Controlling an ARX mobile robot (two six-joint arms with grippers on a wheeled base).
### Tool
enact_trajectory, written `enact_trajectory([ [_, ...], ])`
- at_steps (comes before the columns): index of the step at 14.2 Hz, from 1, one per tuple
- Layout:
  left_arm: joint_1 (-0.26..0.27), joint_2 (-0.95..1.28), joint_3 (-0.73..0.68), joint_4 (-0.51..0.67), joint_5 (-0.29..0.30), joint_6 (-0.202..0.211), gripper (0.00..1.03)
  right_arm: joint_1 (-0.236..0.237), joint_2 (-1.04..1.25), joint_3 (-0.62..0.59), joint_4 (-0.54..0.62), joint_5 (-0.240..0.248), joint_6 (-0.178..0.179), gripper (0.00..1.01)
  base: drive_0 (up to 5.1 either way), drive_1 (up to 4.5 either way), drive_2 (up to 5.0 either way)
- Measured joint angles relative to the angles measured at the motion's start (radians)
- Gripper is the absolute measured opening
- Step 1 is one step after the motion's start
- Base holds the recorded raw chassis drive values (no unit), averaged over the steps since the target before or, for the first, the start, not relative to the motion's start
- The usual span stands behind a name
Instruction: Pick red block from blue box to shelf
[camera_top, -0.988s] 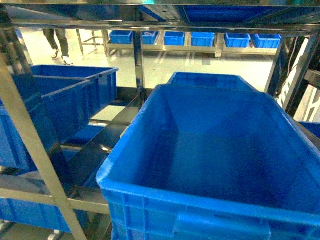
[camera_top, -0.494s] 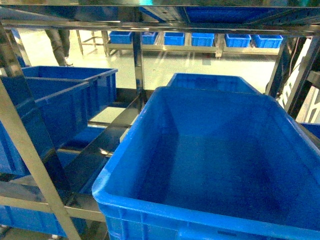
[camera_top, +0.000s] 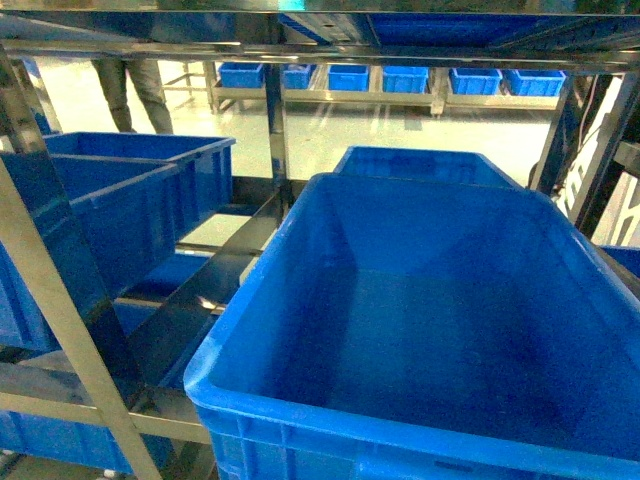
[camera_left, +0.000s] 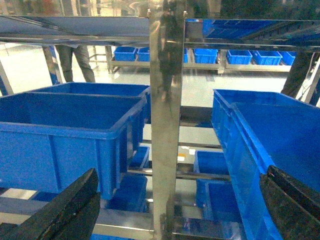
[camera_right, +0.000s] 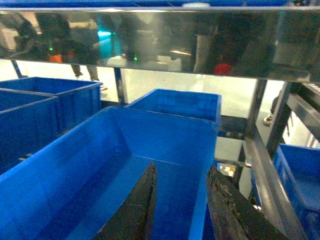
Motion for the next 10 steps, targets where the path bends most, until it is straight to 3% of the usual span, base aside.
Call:
enact_trajectory([
  [3,0.0,0.0,0.0,0.0,0.0,0.0,0.98,0.08,0.237,0.024,0.164,-0.022,-0.002,0.26,0.0,0.0,0.0],
  [6,0.0,0.0,0.0,0.0,0.0,0.0,0.98,0.09,0.444,0.078,0.241,-0.061,-0.005,0.26,0.0,0.0,0.0],
  [10,0.0,0.0,0.0,0.0,0.0,0.0,0.98,0.107,0.67,0.163,0.384,-0.087,-0.047,0.26,0.0,0.0,0.0],
])
